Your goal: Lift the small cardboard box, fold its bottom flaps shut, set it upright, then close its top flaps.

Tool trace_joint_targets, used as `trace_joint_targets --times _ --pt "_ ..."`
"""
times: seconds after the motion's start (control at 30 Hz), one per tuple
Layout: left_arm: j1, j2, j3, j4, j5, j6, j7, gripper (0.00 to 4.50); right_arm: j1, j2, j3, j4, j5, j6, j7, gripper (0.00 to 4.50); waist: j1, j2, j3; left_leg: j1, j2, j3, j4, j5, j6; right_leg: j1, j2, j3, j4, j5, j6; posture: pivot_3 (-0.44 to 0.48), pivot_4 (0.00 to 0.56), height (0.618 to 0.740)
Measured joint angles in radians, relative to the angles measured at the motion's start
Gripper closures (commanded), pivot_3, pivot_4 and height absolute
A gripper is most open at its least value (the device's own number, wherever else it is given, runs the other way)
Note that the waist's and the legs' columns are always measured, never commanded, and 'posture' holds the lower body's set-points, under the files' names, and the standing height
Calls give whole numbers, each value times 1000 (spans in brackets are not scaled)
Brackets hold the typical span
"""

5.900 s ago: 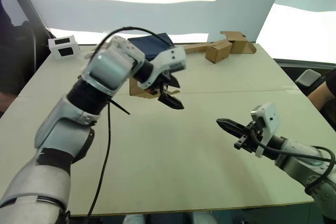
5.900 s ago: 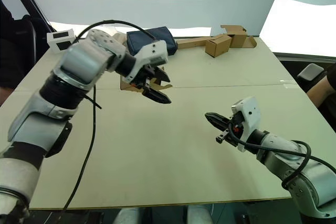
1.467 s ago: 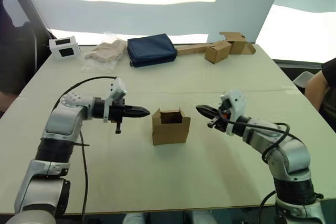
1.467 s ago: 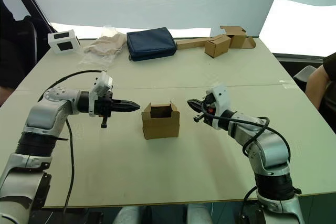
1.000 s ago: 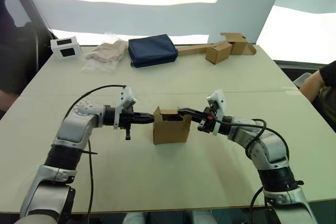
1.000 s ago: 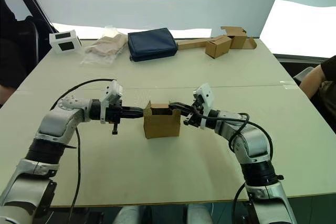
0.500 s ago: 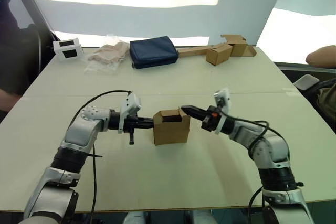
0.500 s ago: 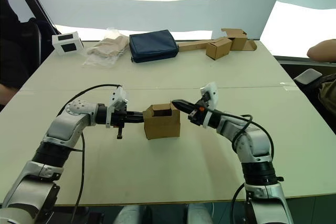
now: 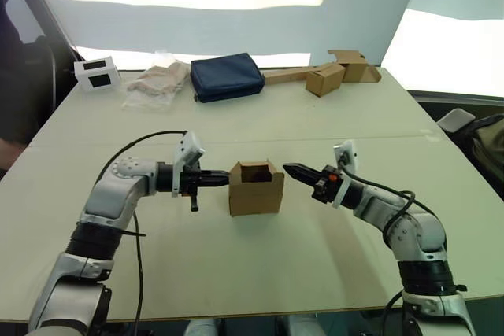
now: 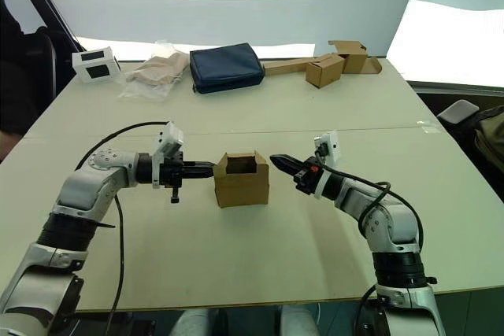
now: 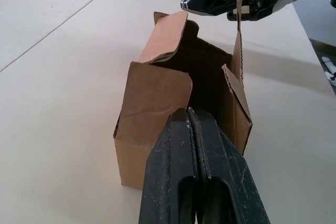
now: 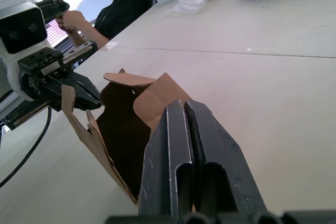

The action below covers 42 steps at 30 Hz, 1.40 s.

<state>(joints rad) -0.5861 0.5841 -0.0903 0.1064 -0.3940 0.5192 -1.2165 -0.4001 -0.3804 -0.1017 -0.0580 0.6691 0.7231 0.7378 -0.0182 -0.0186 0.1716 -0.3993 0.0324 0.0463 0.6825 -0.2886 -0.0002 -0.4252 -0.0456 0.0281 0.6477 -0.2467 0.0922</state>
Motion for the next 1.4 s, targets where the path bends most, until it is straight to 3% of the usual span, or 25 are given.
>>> trace_joint_targets --times 0.3,1.03,1.4 --pt "1 -16 -3 61 15 -40 24 4483 -33 3 52 83 -65 -43 38 4500 3 0 0 -3 0 0 0 0 0 -2 0 0 0 0 0 0 150 740" --pt "-8 -30 -87 87 145 -251 -20 4483 -27 -32 167 45 -246 -171 79 4500 4 1 -2 1 0 0 1 0 0 1 0 0 0 -1 -2 0 150 740" --pt "-27 -53 -77 95 124 -204 -1 4483 -34 -69 218 -25 -326 -196 73 4500 4 1 -2 1 0 0 1 0 0 1 0 0 0 -1 -2 0 150 740"
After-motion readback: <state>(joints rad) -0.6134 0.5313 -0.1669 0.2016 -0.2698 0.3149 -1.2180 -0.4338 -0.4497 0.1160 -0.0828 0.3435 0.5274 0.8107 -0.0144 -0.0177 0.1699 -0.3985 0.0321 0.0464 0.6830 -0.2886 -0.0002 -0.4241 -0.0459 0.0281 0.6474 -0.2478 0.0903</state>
